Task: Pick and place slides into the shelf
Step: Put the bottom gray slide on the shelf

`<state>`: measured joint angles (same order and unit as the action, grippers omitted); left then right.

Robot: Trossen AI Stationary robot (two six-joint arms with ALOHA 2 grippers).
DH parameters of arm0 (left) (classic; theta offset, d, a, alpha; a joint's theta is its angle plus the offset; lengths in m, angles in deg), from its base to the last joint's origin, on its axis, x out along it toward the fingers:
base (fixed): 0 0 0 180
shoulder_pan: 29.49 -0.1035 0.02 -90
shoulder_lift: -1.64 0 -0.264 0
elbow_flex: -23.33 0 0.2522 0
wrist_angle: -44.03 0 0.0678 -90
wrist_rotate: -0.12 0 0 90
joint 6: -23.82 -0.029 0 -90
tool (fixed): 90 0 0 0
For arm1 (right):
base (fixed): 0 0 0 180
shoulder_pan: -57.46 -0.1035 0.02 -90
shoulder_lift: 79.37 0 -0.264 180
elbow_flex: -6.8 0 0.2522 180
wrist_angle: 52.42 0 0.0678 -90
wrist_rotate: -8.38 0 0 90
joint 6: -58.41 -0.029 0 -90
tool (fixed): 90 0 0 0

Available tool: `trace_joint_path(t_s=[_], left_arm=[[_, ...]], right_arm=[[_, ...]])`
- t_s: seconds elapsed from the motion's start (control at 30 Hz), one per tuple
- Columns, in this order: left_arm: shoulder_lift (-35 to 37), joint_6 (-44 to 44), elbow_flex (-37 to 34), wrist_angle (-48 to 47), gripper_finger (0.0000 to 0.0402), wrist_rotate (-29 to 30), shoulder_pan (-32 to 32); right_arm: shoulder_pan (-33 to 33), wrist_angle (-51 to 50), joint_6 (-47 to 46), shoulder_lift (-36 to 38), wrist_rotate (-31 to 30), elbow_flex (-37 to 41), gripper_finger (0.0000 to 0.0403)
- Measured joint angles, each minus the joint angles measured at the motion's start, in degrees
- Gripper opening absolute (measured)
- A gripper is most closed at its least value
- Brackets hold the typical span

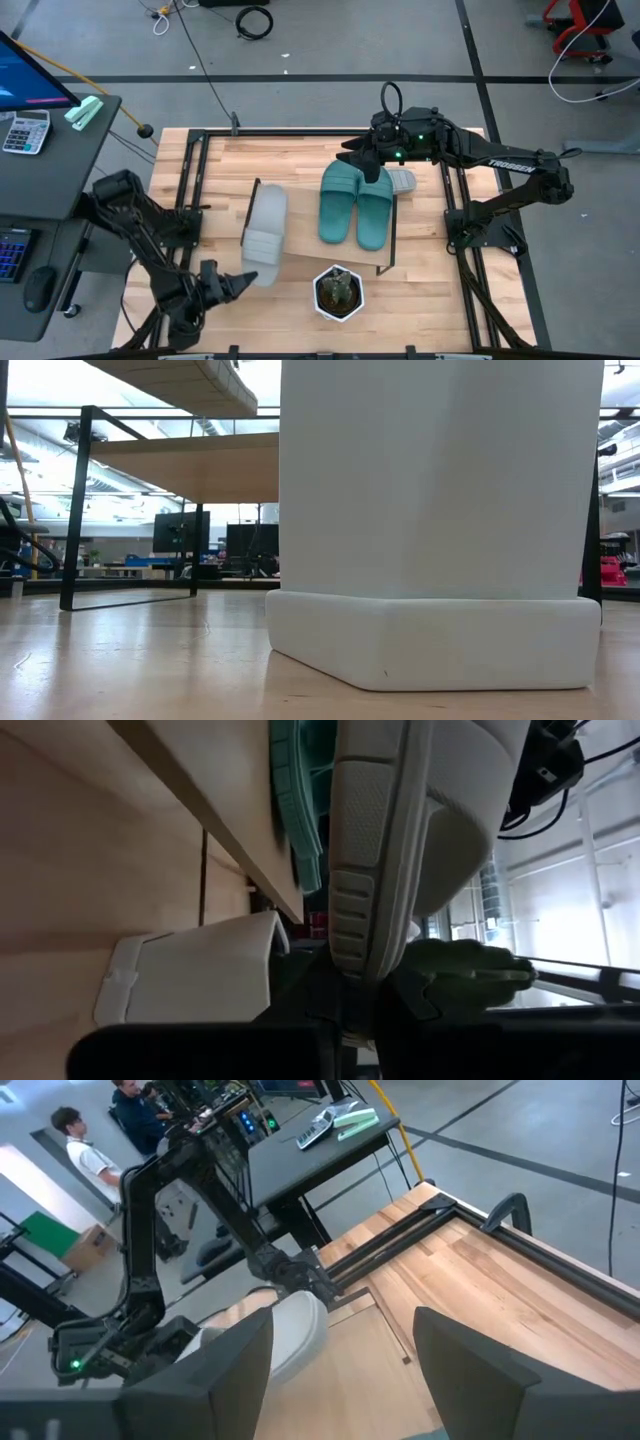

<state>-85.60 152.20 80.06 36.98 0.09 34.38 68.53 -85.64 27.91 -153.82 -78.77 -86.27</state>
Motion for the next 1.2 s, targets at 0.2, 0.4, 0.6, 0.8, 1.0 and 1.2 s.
trace_joint_path(t_s=[0.2,0.4,0.6,0.8,1.0,1.2], left_arm=[[-2.2,0.26,0.0,0.36,0.0033,0.0,-0.25],[-3.75,0.48,0.0,0.72,0.0033,0.0,-1.69],[-4.62,0.66,-0.16,0.92,0.0033,0.02,-1.68],[-4.65,0.92,-0.24,0.7,0.0032,0.02,0.61],[-4.63,1.24,-0.24,1.95,0.0032,0.02,1.64],[-4.63,1.51,-0.24,3.09,0.0032,0.02,1.56]], right_arm=[[0.0,0.0,-1.0,0.0,0.01,0.0,0.0248],[-0.08,0.0,-1.48,0.0,0.0,0.0,0.0248],[-1.6,0.0,-1.51,0.0,-0.05,0.0,0.0248],[-3.09,-0.04,-1.51,0.0,-1.25,0.0,0.0248],[-3.62,-0.07,-2.26,0.0,-1.37,0.0,0.0248],[-4.2,-0.07,-2.56,0.0,-1.56,0.0,0.0247]])
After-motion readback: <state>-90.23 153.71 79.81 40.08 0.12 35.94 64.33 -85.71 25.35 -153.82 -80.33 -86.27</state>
